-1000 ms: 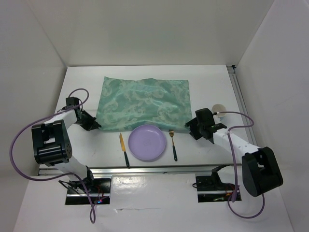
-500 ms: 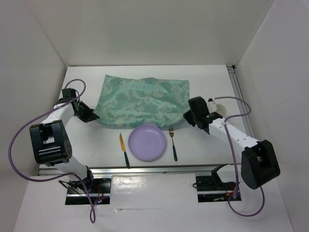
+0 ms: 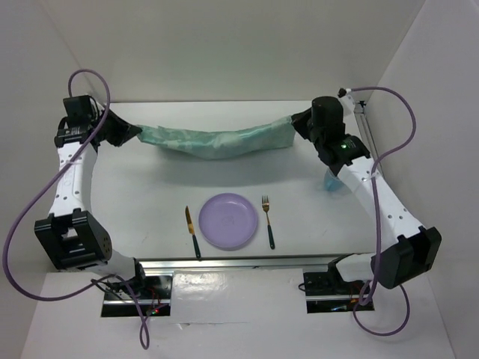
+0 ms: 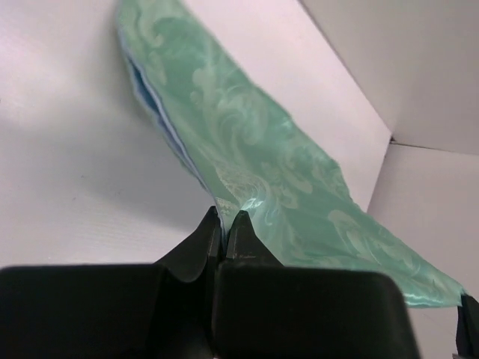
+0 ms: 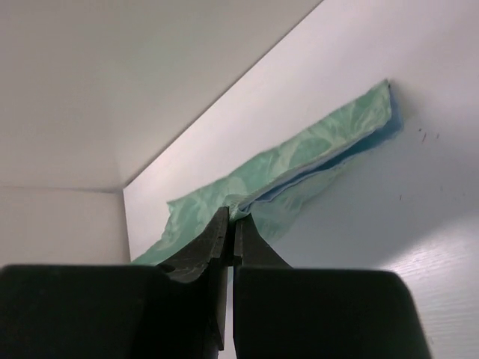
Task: Set the dinner table for one person
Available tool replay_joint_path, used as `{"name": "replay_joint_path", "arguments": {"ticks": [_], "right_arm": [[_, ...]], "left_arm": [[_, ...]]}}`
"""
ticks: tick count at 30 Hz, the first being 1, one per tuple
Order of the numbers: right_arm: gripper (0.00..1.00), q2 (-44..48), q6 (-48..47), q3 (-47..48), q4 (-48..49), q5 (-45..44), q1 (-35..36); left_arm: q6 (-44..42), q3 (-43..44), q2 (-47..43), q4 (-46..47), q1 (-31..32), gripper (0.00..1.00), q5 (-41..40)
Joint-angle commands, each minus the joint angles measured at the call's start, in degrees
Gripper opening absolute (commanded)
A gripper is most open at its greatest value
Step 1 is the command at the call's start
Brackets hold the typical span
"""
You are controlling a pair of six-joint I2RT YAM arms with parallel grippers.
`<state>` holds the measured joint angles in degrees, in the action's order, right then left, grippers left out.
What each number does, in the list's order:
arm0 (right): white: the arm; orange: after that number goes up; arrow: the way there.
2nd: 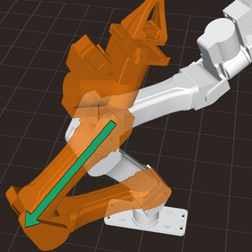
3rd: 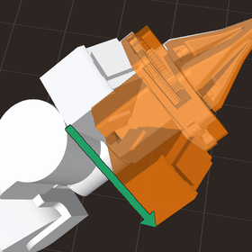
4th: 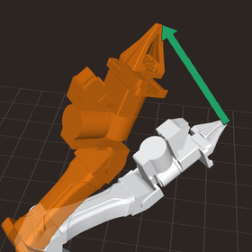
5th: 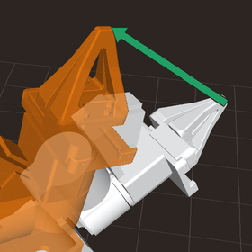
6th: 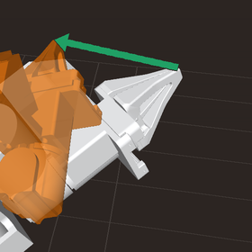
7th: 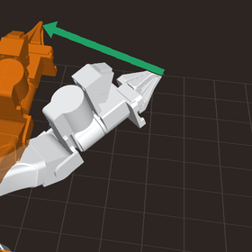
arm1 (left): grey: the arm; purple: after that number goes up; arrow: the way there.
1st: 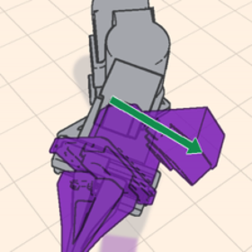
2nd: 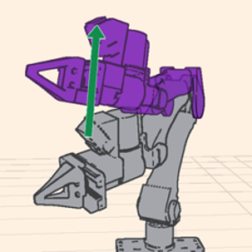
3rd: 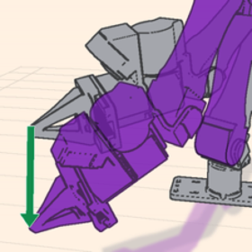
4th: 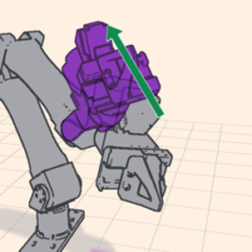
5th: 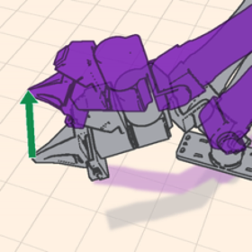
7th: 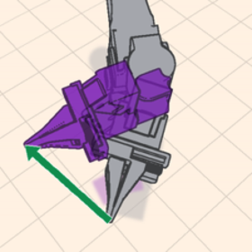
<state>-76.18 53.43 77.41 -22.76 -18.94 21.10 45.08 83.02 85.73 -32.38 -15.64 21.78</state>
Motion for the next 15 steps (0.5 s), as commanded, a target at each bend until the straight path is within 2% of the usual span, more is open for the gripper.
{"name": "replay_joint_path", "arguments": {"ticks": [1, 8, 15], "right_arm": [[0.00, 1.9, -4.6, 5.3, -4.4, 4.8, -3.3], [0.00, 3.2, -11.2, 20.7, -12.4, 4.8, -5.9], [0.00, 7.3, -11.9, 28.7, -17.8, 6.8, -5.9]], "left_arm": [[-0.3, 4.0, -4.4, -1.6, -1.1, 0.00, 2.6], [-2.1, 15.7, -7.3, -6.9, -2.4, 0.00, 2.6], [-3.9, 28.8, -10.9, -12.5, -2.4, 0.00, 2.0]]}}
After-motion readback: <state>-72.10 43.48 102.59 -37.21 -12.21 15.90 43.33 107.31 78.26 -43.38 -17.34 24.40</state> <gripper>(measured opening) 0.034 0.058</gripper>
